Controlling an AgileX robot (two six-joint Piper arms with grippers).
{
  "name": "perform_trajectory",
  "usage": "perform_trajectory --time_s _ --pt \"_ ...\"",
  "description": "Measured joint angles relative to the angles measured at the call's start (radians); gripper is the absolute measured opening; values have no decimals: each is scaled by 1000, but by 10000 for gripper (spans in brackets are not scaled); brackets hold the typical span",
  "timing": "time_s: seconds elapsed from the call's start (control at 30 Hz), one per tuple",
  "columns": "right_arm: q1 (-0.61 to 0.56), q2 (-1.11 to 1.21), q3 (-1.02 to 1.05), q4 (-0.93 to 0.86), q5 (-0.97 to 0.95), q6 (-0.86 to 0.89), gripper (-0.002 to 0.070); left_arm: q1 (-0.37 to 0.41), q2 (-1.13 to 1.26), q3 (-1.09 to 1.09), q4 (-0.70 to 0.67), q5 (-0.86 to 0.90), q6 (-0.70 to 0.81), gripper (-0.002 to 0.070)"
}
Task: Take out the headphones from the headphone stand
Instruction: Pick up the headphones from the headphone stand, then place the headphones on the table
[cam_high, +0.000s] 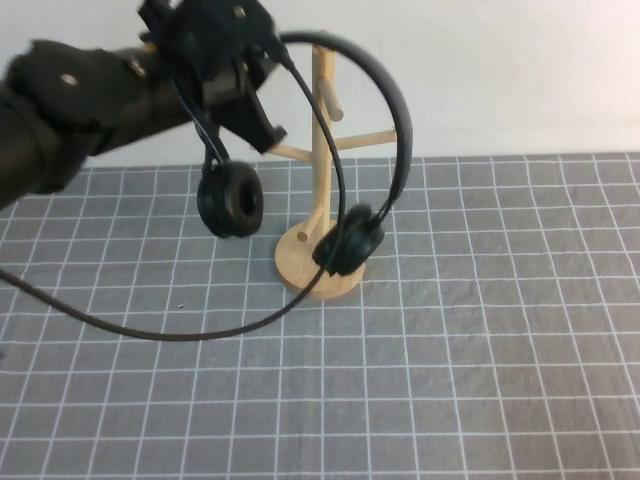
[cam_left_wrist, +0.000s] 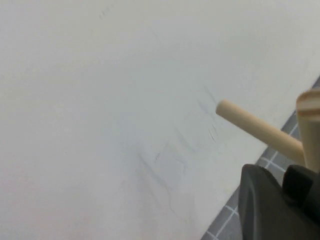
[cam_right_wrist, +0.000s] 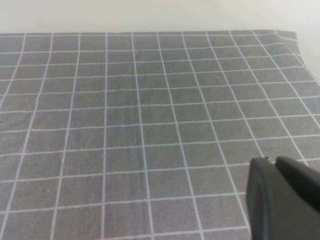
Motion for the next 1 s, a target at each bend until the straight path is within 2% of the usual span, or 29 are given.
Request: perform_trajectory --time_s 0.17,0.27,0.37,0.53,0.7,0.83,0.93,1.0 --pt "0 0 0 0 0 0 -9 0 -116 0 -23 41 -3 55" --pt "0 0 0 0 0 0 -9 0 -212 0 -27 120 -67 55" --pt "0 0 0 0 0 0 -9 0 -318 0 15 256 -224 55" --pt "0 0 0 0 0 0 -9 -2 -453 -2 314 550 -715 55" --pt "0 0 0 0 0 0 -9 -2 -475 -2 519 691 -1072 55" --pt "0 0 0 0 0 0 -9 -2 -429 -2 605 850 -1223 55" --pt "0 0 0 0 0 0 -9 -8 -355 1 628 956 -1277 55" --pt "0 0 0 0 0 0 -9 -24 -310 30 638 960 -1290 55"
